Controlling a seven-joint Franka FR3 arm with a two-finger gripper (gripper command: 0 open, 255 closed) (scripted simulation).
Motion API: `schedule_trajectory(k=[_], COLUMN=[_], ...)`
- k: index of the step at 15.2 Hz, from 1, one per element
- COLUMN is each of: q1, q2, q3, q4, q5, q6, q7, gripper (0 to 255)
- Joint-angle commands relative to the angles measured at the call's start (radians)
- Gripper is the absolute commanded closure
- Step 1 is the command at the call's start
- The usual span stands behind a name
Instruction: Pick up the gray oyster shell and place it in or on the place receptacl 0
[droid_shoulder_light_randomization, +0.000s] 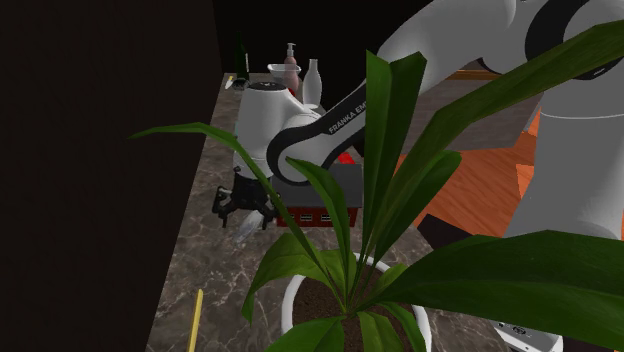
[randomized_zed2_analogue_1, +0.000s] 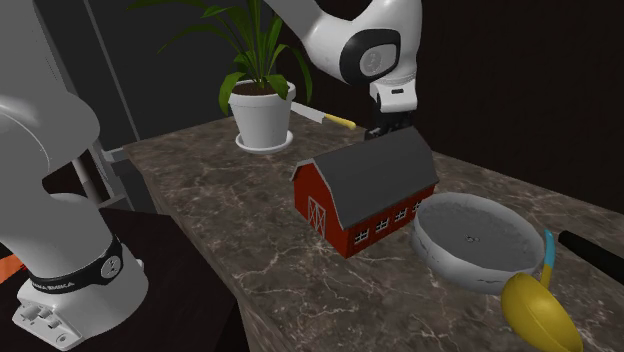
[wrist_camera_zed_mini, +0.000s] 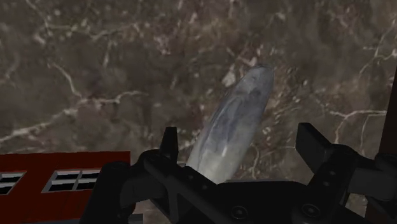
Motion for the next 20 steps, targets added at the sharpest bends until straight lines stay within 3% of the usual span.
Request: schedule_trajectory(k=[1,10,20], q1=[-0.003,-0.002,-0.022], q2=[0.001,0.004,-0.073], q3=[-0.003,-0.004,0.019], q4=[-0.004,0.000,0.045], q5=[-0.001,-0.002,0.047], q6=[0.000,-0.001,-0.116], q7=[-0.001,0.000,-0.025], gripper=[255,255,255])
